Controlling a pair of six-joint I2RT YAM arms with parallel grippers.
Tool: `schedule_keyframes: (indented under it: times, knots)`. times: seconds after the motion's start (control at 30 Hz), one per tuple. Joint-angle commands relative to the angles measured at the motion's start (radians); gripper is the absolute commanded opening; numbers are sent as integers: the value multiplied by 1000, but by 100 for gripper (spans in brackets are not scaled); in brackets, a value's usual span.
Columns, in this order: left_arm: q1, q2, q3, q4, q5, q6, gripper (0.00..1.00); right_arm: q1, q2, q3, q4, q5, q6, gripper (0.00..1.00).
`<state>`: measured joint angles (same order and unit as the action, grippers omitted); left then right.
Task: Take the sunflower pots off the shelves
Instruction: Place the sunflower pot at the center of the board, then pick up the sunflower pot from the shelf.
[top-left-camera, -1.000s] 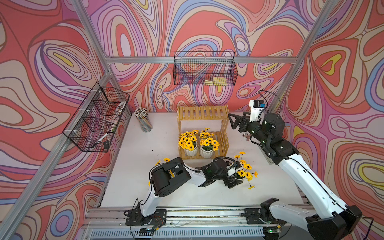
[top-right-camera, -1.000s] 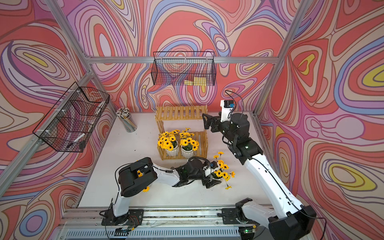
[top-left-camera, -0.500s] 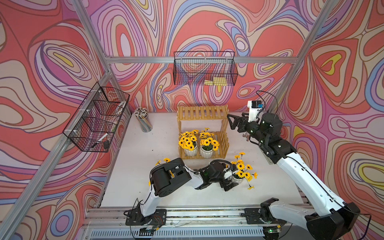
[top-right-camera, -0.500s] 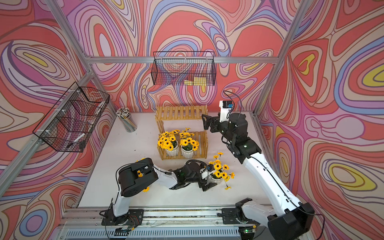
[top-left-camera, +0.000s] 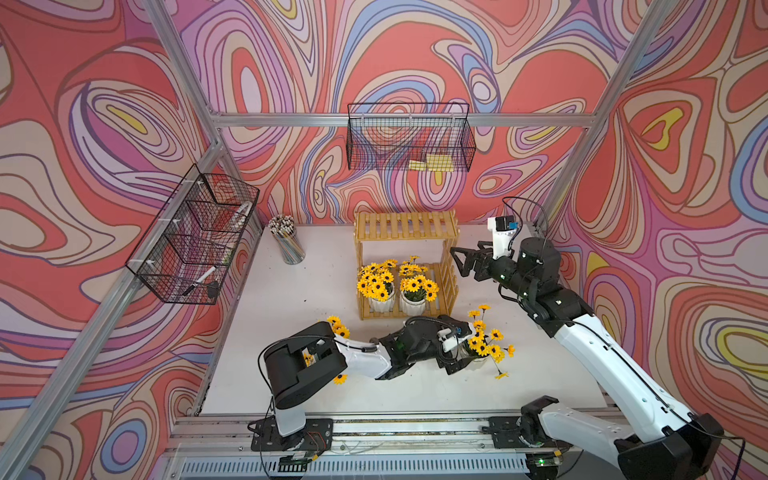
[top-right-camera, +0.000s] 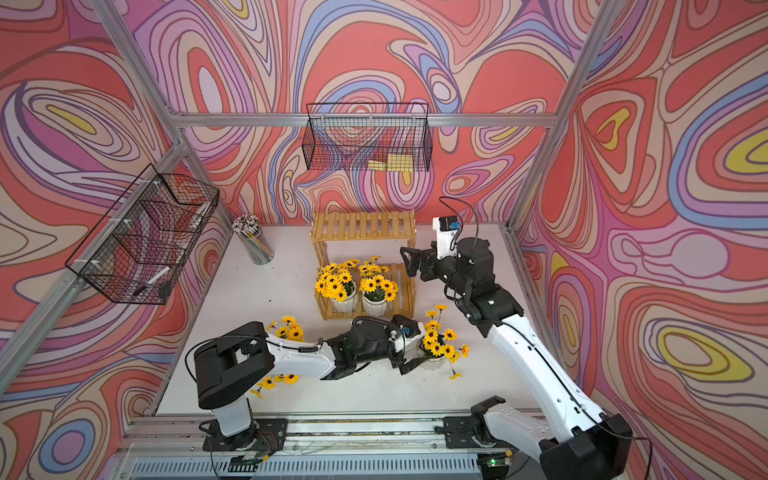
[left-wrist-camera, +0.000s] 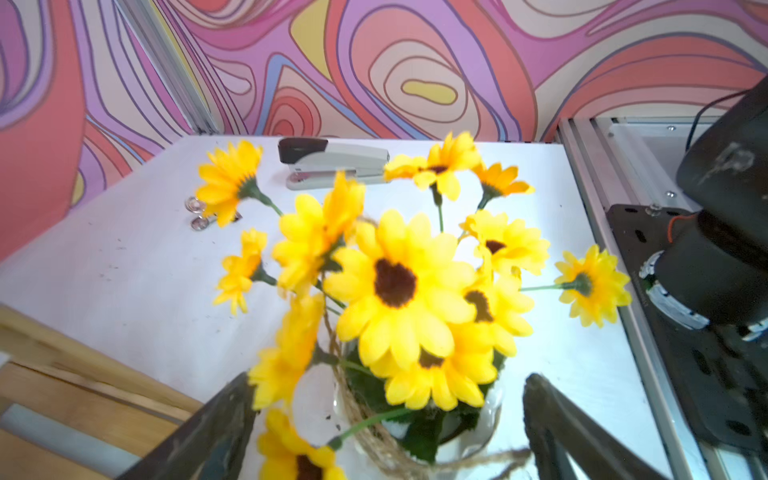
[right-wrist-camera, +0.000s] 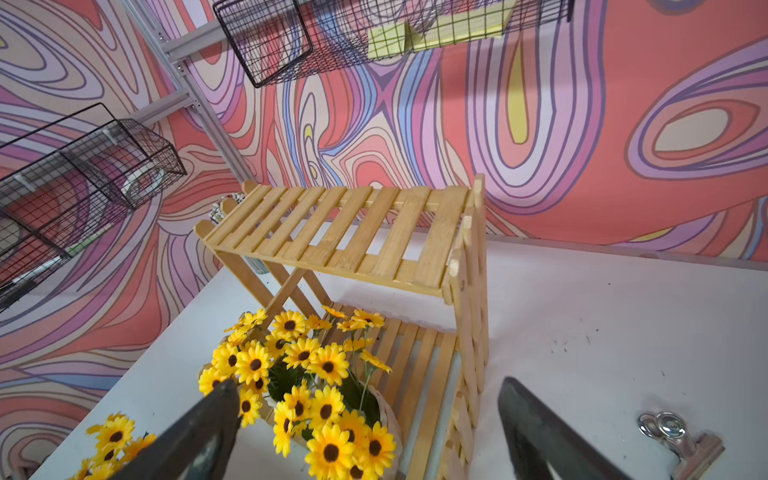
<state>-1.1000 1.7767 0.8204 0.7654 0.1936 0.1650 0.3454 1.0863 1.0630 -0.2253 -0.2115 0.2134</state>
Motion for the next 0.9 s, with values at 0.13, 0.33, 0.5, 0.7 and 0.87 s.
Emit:
schedule_keyframes:
  times: [0.13, 0.33, 0.5, 0.7, 0.87]
  knots:
    - [-6, -206, -53, -95, -89, 93, 99, -5, -79, -38, -71, -96, -58, 98]
    - [-6, -404, -45, -248, -203, 152, 99, -5, -139, -61, -66, -85, -59, 98]
    - [-6, -533, -22, -347, -354, 147, 99, -5, -94, -30, -142, -118, -73, 98]
    - [66, -672, 38, -527, -444, 83, 99, 74, -35, 16, -246, -22, -130, 96]
    - [191, -798, 47, -588, -411, -22, 99, 228, 45, 54, -323, 135, -156, 96]
